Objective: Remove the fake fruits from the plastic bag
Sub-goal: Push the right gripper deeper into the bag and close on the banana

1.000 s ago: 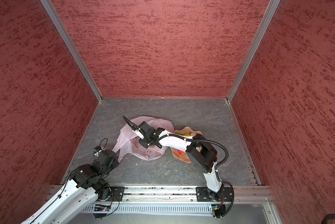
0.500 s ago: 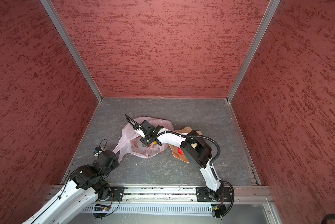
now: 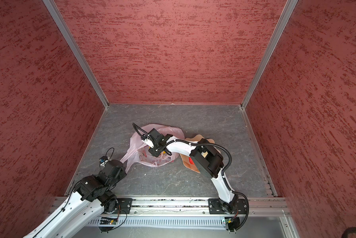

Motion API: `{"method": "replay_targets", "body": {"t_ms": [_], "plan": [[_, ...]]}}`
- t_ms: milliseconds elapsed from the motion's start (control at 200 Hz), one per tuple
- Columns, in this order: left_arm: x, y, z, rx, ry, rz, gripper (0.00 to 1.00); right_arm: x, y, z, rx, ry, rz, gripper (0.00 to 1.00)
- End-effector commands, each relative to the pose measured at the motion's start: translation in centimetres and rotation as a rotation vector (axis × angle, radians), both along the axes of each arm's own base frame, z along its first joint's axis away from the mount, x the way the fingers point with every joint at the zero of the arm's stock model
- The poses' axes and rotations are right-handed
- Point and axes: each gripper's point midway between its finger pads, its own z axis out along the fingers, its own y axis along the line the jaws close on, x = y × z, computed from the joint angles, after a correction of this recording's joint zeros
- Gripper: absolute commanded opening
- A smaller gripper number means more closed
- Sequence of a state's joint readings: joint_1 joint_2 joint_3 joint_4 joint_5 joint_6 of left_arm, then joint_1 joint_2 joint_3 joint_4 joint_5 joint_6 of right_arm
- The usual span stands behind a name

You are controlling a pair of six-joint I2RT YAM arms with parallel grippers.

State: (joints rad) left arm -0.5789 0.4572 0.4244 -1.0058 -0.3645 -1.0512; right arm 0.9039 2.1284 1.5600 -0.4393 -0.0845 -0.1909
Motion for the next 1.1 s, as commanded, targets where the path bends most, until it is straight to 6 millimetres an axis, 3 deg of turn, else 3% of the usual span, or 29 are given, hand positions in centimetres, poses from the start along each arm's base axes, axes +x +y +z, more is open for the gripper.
{"method": "replay_targets", "body": {"t_ms": [0, 466, 857, 1097], "plan": [[0.2, -0.2, 0.2, -0.013, -0.014, 0.005, 0.14, 0.1, 0.3, -0.4, 0.005, 0.007, 0.018, 0.46], [0.3, -0.3, 0.0, -0.012, -0.010, 0.003, 0.14, 0.6, -0.1, -2.4, -0.022, 0.032, -0.002, 0.49], [0.6, -0.4, 0.0, -0.020, -0.019, 0.005, 0.15, 0.4, -0.2, -3.2, -0.035, 0.053, 0.010, 0.42], [1.0, -0.5, 0.8, -0.025, -0.046, 0.013, 0.15, 0.6, 0.0, -2.3, -0.019, 0.038, 0.016, 0.34]]}}
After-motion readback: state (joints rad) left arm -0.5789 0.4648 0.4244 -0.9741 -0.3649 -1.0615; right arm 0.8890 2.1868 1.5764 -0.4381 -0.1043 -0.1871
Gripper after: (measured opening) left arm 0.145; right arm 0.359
